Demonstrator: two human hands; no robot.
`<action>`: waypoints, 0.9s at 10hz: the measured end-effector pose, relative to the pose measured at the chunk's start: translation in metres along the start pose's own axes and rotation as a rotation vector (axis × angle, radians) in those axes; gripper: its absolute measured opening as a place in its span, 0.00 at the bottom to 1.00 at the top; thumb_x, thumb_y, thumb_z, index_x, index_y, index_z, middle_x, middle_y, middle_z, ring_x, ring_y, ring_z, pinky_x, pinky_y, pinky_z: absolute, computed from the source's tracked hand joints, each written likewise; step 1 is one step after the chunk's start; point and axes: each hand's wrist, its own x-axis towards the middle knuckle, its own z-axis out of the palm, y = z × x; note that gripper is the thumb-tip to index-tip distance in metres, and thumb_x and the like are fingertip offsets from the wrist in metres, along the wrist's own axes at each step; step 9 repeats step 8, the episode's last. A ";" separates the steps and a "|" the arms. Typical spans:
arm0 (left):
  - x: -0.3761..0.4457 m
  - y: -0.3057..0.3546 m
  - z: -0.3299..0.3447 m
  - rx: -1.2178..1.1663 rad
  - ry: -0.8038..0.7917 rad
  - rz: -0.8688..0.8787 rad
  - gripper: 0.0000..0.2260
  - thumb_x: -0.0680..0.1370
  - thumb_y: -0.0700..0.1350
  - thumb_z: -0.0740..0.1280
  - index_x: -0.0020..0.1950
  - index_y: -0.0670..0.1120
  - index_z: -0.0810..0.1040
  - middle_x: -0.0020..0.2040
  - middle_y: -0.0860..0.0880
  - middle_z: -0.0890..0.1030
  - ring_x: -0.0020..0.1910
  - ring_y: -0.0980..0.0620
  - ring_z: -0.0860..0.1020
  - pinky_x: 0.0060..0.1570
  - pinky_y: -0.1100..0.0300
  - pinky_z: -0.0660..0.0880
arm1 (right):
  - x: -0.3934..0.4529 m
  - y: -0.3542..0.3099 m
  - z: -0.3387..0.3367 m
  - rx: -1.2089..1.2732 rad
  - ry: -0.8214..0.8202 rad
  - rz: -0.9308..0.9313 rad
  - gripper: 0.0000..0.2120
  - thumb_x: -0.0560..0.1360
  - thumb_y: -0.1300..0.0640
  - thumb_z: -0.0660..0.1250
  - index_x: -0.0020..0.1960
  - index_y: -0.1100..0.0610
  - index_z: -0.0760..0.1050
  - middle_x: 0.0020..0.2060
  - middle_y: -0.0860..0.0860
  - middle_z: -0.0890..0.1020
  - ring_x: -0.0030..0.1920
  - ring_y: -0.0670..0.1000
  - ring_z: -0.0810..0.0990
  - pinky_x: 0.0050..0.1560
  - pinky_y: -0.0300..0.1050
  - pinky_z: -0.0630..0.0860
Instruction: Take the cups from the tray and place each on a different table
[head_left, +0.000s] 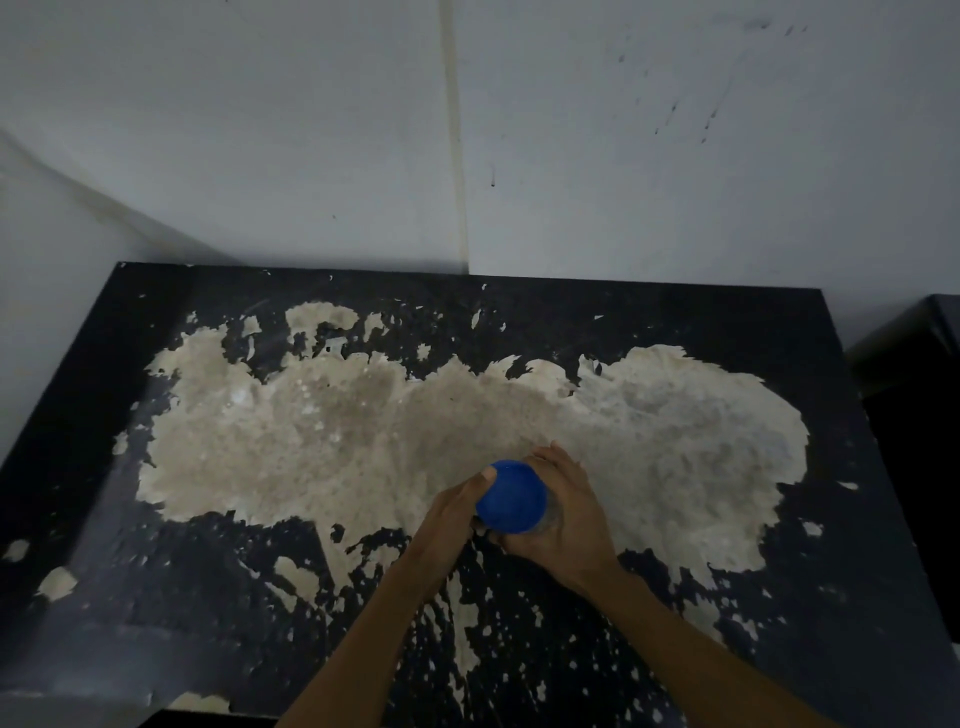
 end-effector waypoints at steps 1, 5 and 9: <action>-0.001 -0.001 0.000 0.006 0.001 -0.015 0.12 0.82 0.54 0.55 0.50 0.55 0.78 0.39 0.66 0.84 0.39 0.66 0.82 0.32 0.75 0.74 | -0.002 0.004 0.003 -0.019 -0.017 0.027 0.36 0.57 0.39 0.77 0.62 0.46 0.72 0.59 0.37 0.74 0.66 0.44 0.69 0.74 0.56 0.61; -0.012 -0.003 -0.002 0.039 0.071 -0.057 0.15 0.71 0.69 0.57 0.40 0.68 0.81 0.41 0.67 0.82 0.39 0.64 0.83 0.40 0.61 0.71 | -0.010 0.000 0.009 0.042 0.042 0.026 0.31 0.58 0.45 0.82 0.58 0.41 0.74 0.53 0.38 0.78 0.56 0.44 0.77 0.59 0.50 0.75; -0.039 0.030 0.000 0.116 0.064 -0.003 0.13 0.81 0.60 0.53 0.57 0.60 0.75 0.58 0.58 0.75 0.53 0.59 0.74 0.49 0.60 0.68 | -0.014 -0.021 -0.016 -0.119 -0.059 0.122 0.53 0.54 0.24 0.71 0.72 0.48 0.63 0.67 0.43 0.69 0.67 0.44 0.67 0.69 0.46 0.65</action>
